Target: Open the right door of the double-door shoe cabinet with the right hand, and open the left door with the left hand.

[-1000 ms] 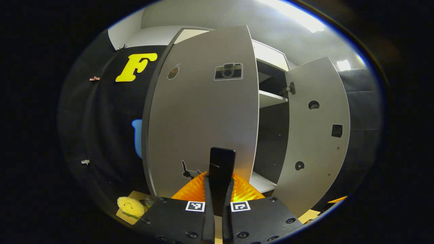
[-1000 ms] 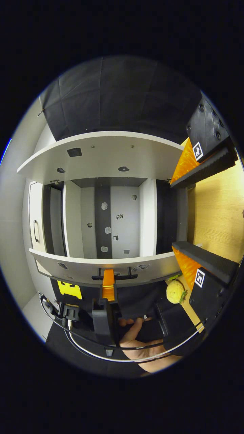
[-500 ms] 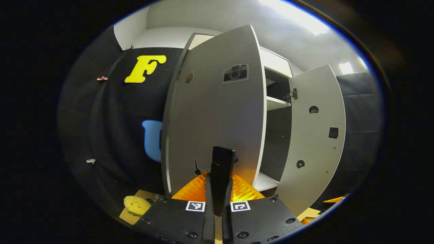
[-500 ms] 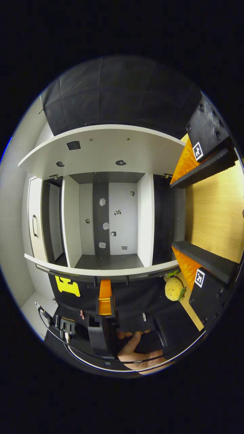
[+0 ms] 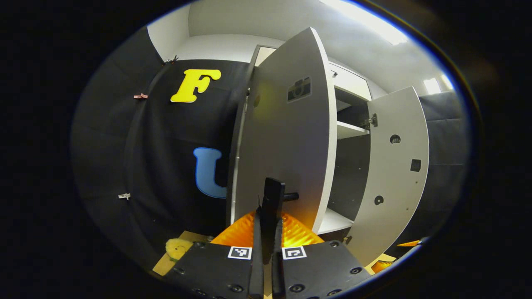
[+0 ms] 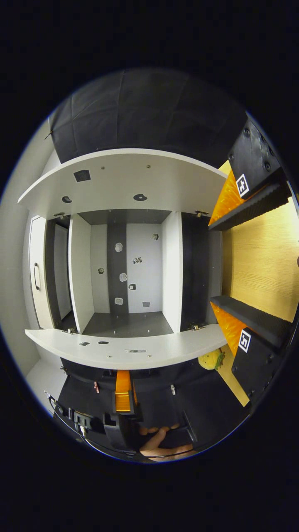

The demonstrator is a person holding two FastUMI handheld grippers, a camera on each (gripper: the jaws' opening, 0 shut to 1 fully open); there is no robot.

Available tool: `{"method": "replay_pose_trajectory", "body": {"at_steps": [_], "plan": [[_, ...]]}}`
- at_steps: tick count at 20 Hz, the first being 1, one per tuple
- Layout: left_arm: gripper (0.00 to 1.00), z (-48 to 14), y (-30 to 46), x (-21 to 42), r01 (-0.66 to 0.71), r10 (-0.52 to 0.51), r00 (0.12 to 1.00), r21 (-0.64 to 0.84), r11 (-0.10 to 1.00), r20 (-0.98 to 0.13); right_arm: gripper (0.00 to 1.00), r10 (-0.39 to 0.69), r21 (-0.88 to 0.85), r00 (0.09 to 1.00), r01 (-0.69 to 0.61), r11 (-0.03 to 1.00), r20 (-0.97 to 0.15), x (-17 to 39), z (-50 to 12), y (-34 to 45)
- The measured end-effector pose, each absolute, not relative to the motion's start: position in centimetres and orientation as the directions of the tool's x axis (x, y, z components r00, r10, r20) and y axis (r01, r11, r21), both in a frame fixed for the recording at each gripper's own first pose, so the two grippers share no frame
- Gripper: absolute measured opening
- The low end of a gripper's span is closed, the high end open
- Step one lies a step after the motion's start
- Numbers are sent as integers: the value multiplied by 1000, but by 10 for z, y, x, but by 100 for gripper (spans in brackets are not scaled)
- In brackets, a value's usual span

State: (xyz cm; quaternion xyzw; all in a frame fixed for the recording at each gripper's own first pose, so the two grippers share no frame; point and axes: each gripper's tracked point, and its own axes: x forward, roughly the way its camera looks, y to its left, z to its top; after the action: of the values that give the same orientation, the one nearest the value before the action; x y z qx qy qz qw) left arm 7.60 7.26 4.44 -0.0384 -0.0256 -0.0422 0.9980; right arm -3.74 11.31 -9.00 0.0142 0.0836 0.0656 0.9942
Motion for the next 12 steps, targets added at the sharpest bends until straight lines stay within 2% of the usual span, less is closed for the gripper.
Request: {"method": "replay_pose_trajectory", "body": {"at_steps": [4, 6, 9, 12], "plan": [[11, 47, 112, 75, 16, -12, 999, -88, 996, 50, 99, 147, 30, 974, -144, 989, -171, -40, -90, 120], [7, 47, 145, 74, -46, 49, 998, -74, 996, 30, 99, 146, 21, 973, -145, 989, -178, -42, -91, 121], [5, 49, 143, 69, 39, -37, 999, -142, 989, 16, 99, 144, 5, 971, -146, 989, -193, -46, -91, 120], [5, 49, 148, 64, 23, -20, 999, -126, 992, 25, 99, 133, -15, 969, -140, 990, -209, -48, -90, 116]]}}
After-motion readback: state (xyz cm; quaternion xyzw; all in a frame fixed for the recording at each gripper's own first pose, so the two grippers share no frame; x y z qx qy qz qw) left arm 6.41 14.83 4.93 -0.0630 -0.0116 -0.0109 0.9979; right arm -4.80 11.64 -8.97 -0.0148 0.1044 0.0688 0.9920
